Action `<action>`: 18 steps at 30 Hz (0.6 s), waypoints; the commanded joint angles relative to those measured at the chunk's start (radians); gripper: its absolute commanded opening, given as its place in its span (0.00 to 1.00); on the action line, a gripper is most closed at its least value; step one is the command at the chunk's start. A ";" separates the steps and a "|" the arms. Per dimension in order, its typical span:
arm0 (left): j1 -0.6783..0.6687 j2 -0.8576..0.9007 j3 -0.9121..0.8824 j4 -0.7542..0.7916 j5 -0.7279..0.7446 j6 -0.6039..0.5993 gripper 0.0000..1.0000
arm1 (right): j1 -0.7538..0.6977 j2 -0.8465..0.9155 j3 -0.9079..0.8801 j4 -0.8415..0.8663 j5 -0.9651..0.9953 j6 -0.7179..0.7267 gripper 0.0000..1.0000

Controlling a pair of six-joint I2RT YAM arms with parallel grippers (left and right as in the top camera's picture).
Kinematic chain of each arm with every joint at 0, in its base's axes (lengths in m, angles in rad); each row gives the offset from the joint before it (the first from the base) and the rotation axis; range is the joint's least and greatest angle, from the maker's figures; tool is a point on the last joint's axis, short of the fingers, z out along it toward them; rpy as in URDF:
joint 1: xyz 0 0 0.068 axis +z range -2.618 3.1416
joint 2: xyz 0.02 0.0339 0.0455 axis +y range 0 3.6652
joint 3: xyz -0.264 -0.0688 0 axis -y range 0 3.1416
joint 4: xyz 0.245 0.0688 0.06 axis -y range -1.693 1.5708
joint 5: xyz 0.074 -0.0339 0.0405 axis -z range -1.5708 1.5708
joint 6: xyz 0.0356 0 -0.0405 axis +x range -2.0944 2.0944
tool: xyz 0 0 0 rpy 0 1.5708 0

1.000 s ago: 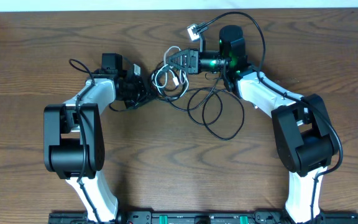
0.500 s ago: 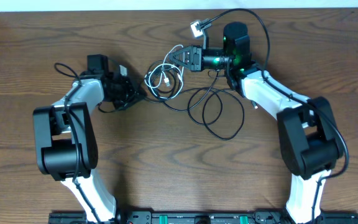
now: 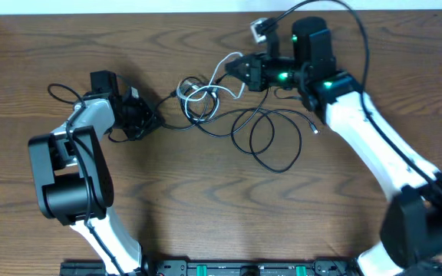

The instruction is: Untangle cables

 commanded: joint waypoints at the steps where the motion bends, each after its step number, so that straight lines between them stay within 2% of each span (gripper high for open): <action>1: 0.006 0.013 -0.004 -0.014 -0.080 -0.028 0.08 | -0.009 -0.125 0.009 -0.052 0.148 -0.135 0.01; 6: 0.006 0.013 -0.004 -0.014 -0.080 -0.028 0.08 | -0.010 -0.247 0.009 -0.101 0.226 -0.155 0.01; 18: 0.006 0.013 -0.004 -0.014 -0.080 -0.028 0.08 | -0.011 -0.441 0.009 -0.099 0.256 -0.216 0.01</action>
